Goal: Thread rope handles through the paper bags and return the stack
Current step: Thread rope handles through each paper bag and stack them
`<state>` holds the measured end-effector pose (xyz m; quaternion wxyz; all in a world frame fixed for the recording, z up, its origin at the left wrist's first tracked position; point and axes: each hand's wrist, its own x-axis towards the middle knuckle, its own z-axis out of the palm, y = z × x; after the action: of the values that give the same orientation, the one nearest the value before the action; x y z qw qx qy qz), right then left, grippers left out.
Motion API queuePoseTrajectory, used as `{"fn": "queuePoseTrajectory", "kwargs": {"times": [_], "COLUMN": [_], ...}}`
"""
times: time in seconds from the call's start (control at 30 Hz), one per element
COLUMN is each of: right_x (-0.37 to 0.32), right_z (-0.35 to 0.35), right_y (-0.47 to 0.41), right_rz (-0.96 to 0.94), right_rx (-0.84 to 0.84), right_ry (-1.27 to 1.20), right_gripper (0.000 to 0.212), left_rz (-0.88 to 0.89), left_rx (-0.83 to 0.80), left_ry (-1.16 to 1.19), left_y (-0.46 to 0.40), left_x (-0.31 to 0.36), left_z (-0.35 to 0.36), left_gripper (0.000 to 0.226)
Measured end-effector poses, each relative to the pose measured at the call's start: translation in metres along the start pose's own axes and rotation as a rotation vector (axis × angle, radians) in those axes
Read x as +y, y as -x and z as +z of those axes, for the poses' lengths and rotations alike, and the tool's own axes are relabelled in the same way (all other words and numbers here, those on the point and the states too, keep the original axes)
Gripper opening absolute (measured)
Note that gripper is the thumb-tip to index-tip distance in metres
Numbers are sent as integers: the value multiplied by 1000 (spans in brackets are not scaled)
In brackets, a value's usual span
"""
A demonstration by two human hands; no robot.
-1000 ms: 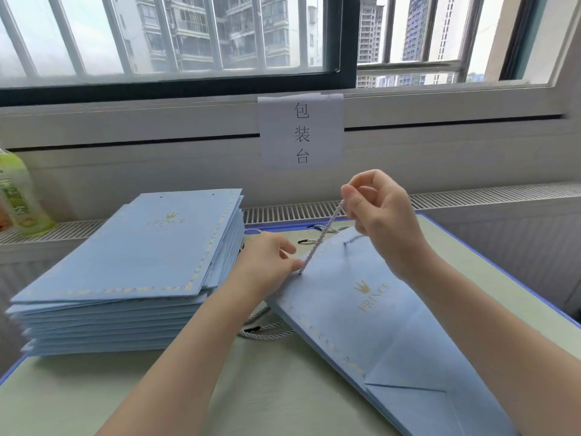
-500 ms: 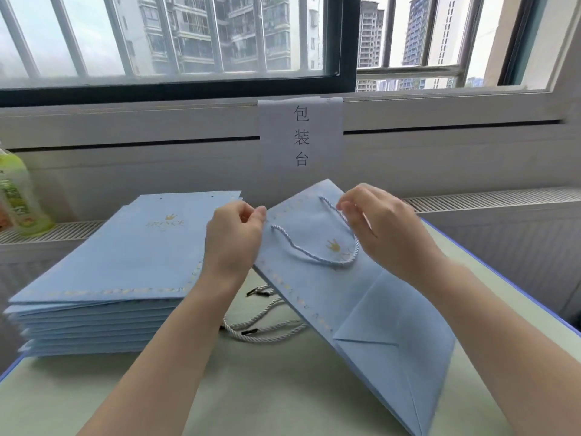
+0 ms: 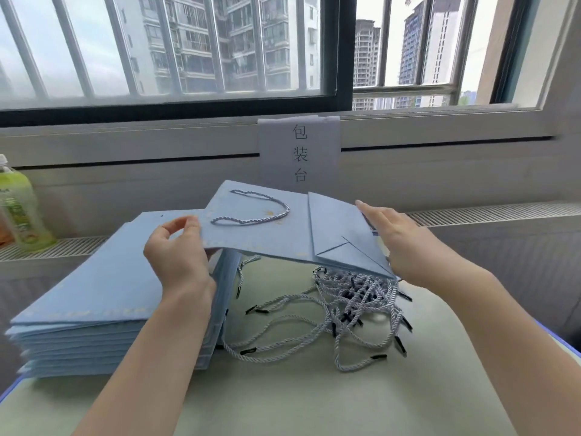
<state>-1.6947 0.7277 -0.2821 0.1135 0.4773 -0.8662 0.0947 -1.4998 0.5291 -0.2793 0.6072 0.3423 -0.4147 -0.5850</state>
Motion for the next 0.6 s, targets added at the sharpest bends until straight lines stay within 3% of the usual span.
{"fn": "queuePoseTrajectory", "kwargs": {"times": [0.1,0.17,0.27,0.37,0.43,0.53,0.6], "right_x": [0,-3,-9,-7,-7,-10,-8], "right_z": [2,6,12,15,13,12,15], "right_y": [1,-2,-7,-11,-11,-10,-11], "right_rz": [-141,-180,-82,-73,-22,110,173], "right_rx": [80,316,676,804,832,761,775], "right_ry": [-126,-246,-338,-541,-694,-972,-1049], "right_gripper": [97,80,49,19,14,7,10], "left_rz": [-63,-83,-19,173,266,404,604], "left_rx": [17,-24,-174,-344,-487,-671,-673], "left_ry": [105,226,313,136,26,-206,-486], "left_y": [2,8,20,37,48,62,68], "left_x": [6,12,17,13,9,-7,-23], "left_z": [1,1,5,13,18,22,23], "left_gripper": [17,20,38,38,31,39,42]}}
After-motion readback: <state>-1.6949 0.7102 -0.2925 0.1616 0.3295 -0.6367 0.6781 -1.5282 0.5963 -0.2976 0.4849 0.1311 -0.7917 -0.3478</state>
